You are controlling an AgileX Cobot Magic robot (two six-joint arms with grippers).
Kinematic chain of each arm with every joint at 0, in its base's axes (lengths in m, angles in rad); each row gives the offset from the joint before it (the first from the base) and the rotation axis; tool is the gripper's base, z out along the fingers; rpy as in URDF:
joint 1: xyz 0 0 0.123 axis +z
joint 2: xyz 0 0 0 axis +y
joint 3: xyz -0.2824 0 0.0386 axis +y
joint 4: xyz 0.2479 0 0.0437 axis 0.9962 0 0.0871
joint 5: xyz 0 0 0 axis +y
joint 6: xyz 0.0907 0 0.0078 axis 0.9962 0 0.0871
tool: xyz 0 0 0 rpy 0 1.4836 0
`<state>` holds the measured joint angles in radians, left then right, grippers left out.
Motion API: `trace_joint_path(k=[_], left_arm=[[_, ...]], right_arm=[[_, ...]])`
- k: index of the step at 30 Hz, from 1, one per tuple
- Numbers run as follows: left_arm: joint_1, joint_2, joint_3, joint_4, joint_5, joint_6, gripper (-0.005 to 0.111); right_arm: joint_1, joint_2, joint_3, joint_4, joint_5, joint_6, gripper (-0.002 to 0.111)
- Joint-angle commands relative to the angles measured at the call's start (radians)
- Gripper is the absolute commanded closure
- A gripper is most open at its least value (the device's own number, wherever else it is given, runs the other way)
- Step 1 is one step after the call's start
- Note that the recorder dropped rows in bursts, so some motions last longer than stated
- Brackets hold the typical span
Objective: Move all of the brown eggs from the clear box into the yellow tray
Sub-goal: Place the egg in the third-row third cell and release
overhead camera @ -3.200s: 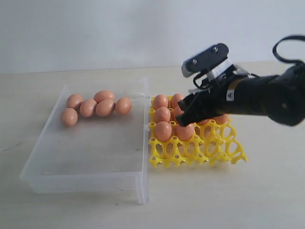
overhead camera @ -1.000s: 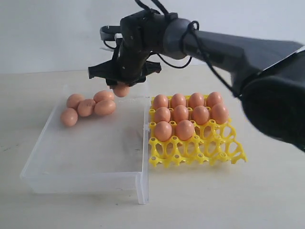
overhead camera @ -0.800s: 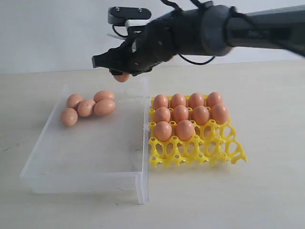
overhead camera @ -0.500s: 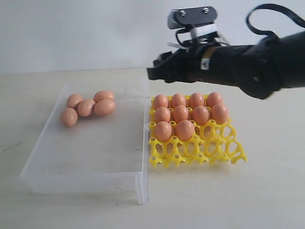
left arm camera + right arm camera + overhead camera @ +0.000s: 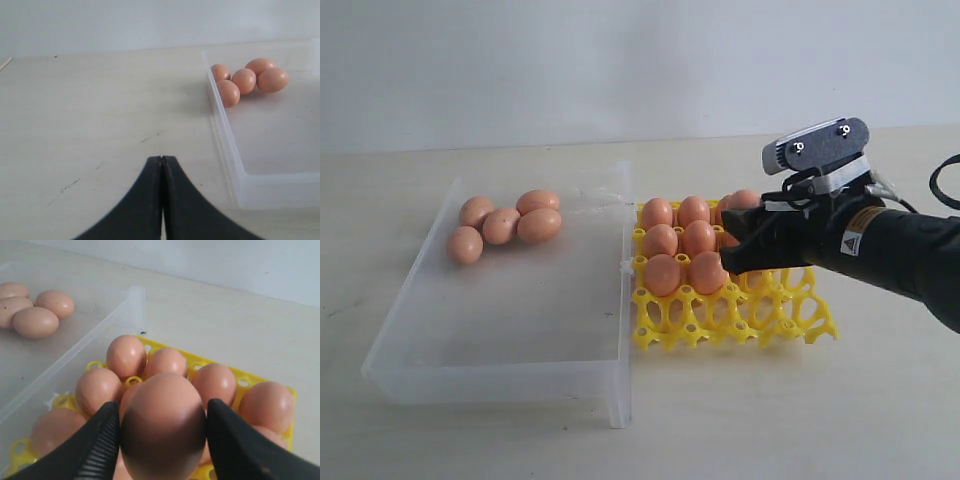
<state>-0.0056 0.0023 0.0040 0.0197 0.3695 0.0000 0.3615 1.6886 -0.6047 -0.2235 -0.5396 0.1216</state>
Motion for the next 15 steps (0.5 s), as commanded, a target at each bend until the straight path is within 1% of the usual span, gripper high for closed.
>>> trace_joint_path(k=[1,4,7,10,12,14,15], left_arm=[[-0.005,-0.002,-0.004,-0.004,-0.009,0.005,0.107],[-0.005,-0.002,-0.004,-0.004,-0.009,0.005,0.107],[-0.005,-0.002,-0.004,-0.004,-0.009,0.005,0.107],[-0.005,-0.002,-0.004,-0.004,-0.009,0.005,0.107],[-0.005,-0.002,-0.004,-0.004,-0.009,0.005,0.107],[-0.005,-0.002,-0.004,-0.004,-0.009,0.005,0.107],[-0.005,-0.002,-0.004,-0.004,-0.009,0.005,0.107]], right_arm=[[-0.009,0.04,0.009,0.009,-0.038,-0.012,0.108],[-0.009,0.07,0.016,0.011,-0.046,-0.012,0.108],[-0.016,0.07,0.045,0.074,-0.087,-0.051,0.108],[-0.021,0.07,0.059,0.066,-0.118,-0.051,0.107],[-0.021,0.072,0.059,0.053,-0.118,-0.043,0.097],[-0.021,0.08,0.059,0.046,-0.118,-0.04,0.08],[-0.021,0.087,0.059,0.041,-0.118,-0.04,0.067]])
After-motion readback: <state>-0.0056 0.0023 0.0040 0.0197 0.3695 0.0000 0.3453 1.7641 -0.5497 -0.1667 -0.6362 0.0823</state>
